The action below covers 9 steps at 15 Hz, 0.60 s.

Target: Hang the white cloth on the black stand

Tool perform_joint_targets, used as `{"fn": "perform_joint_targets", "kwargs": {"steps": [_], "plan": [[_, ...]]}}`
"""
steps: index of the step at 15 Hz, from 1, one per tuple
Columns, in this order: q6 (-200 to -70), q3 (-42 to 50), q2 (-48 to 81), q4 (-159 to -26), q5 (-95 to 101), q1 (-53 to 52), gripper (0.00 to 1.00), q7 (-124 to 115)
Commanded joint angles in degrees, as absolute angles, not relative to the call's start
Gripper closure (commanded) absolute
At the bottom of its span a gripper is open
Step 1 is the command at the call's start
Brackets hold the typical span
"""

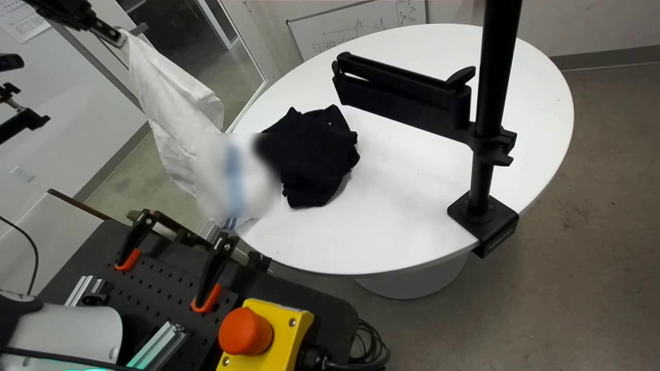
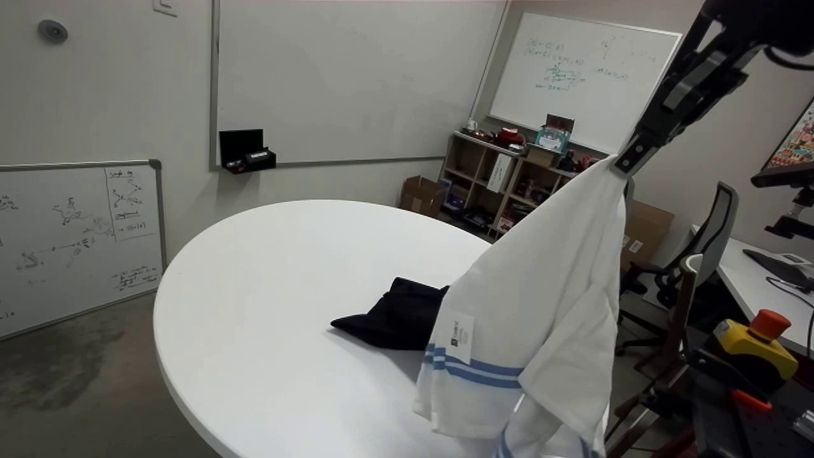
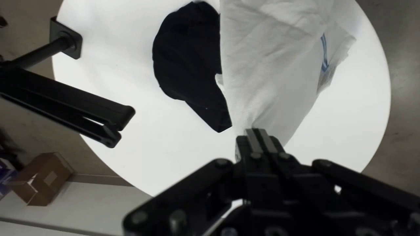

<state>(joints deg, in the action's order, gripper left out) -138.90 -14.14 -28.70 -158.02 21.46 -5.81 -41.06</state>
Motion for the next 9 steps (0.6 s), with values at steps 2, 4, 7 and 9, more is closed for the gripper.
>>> {"fn": "perform_joint_targets", "kwargs": {"steps": [2,4,7,9], "plan": [[-128.22,-18.0,-36.82,-157.77,22.62,-0.39,1.0,-43.85],[-123.89,-18.75,-39.07,-157.72,23.33,1.07,1.0,-44.61],[-118.11,-19.04,-42.16,-157.63,24.07,2.21,1.0,-45.74],[-114.74,-18.76,-44.36,-157.6,24.52,2.88,1.0,-46.54]]}}
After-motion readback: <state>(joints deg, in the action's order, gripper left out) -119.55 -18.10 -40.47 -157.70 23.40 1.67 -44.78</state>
